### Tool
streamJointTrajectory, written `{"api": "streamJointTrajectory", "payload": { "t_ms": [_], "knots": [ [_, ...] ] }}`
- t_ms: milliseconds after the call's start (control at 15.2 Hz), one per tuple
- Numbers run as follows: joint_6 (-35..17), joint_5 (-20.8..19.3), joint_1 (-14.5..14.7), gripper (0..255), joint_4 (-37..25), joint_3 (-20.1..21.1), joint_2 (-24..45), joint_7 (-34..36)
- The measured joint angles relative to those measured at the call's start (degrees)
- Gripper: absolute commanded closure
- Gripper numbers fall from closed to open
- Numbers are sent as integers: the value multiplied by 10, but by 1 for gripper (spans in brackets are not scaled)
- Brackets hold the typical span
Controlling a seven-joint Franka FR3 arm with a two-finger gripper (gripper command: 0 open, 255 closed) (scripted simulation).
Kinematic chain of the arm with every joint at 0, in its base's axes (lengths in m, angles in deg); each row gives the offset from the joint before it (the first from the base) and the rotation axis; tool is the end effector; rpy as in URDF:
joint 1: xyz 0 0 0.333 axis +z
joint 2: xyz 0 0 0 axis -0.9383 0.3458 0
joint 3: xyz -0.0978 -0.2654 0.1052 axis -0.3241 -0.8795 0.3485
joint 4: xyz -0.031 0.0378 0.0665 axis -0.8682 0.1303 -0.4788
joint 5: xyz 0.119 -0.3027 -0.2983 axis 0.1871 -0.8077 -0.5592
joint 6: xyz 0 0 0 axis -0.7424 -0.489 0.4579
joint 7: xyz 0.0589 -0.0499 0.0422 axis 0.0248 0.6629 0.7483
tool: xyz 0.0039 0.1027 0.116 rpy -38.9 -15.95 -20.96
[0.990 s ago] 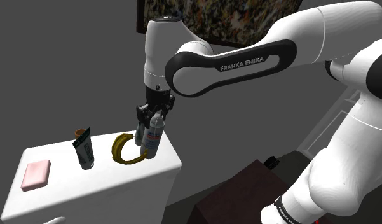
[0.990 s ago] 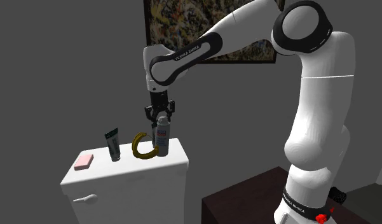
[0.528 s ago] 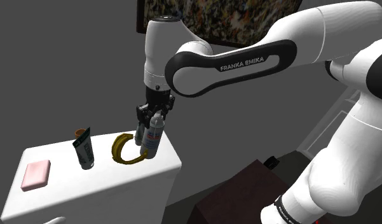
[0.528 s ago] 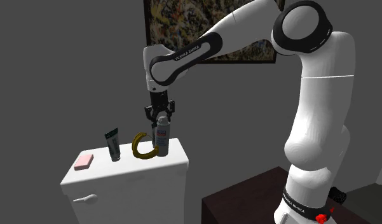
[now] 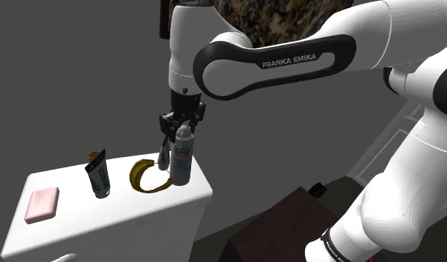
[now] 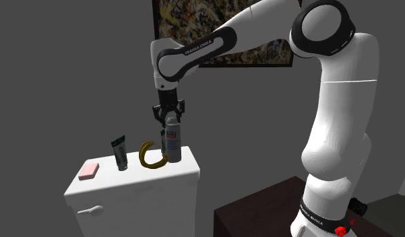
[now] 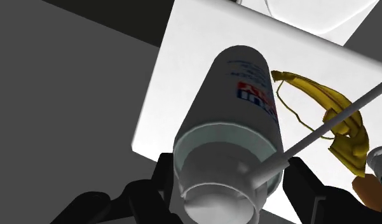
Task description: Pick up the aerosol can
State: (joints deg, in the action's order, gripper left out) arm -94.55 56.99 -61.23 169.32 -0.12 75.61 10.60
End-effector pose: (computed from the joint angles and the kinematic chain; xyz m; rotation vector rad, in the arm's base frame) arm 0.5098 0.3802 0.3917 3.0270 0.2904 0.1539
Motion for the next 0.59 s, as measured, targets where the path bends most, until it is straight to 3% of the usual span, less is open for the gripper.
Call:
{"api": "streamJointTrajectory", "payload": {
  "t_ms": [594],
  "knots": [
    [62, 11, 0, 255, -52, 1, -12, -14]
  ]
}}
